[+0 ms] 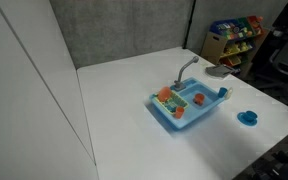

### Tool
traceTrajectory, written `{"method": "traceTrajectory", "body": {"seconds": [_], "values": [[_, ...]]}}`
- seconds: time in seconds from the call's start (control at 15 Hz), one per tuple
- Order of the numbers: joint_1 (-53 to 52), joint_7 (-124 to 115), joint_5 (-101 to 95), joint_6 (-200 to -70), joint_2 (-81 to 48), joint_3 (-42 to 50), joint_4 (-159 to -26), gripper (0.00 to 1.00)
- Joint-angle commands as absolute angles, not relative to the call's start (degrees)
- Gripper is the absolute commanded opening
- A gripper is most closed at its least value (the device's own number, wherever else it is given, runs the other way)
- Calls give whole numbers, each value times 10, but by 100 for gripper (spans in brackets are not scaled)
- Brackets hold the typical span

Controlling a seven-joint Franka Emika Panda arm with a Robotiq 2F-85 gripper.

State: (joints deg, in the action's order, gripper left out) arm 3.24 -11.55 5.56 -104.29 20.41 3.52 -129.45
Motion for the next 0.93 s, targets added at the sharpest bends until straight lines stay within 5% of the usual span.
{"method": "traceTrajectory", "body": {"seconds": [0.0,0.87], "values": [[43,-151,55,-1059,172,25,-1284,100],[32,-180,-19,-1130,70,6,-1273,100]]}}
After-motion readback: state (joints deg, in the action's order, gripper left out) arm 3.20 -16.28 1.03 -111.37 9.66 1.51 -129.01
